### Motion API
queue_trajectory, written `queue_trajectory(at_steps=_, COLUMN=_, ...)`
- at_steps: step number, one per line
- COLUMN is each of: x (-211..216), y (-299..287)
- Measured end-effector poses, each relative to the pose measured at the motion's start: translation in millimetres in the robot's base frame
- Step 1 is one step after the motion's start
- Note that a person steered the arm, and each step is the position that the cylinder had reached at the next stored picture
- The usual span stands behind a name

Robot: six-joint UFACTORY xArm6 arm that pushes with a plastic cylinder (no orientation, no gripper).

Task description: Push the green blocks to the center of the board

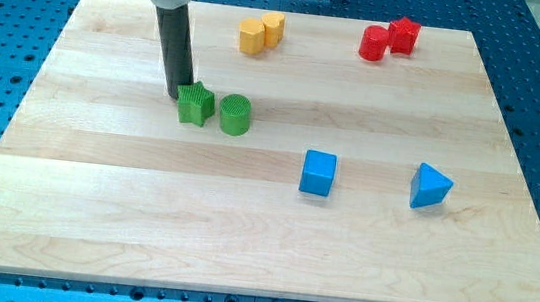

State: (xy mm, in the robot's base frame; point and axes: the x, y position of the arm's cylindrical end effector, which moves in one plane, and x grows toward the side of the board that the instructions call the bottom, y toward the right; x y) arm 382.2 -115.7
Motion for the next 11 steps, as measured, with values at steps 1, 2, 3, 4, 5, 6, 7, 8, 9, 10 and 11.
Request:
queue_trajectory(at_steps=1, x=18, y=6)
queue_trajectory(at_steps=2, x=20, y=-1)
queue_trajectory(at_steps=3, x=31, y=-15)
queue_trajectory(at_steps=4, x=40, y=-3)
queue_trajectory(at_steps=5, x=42, y=34)
queue_trajectory(at_steps=6, x=52, y=6)
queue_trajectory(at_steps=7, x=67, y=47)
queue_trajectory(at_steps=8, x=66, y=90)
queue_trajectory(at_steps=9, x=66, y=93)
queue_trajectory(at_steps=10, x=62, y=93)
queue_trajectory(at_steps=11, x=59, y=127)
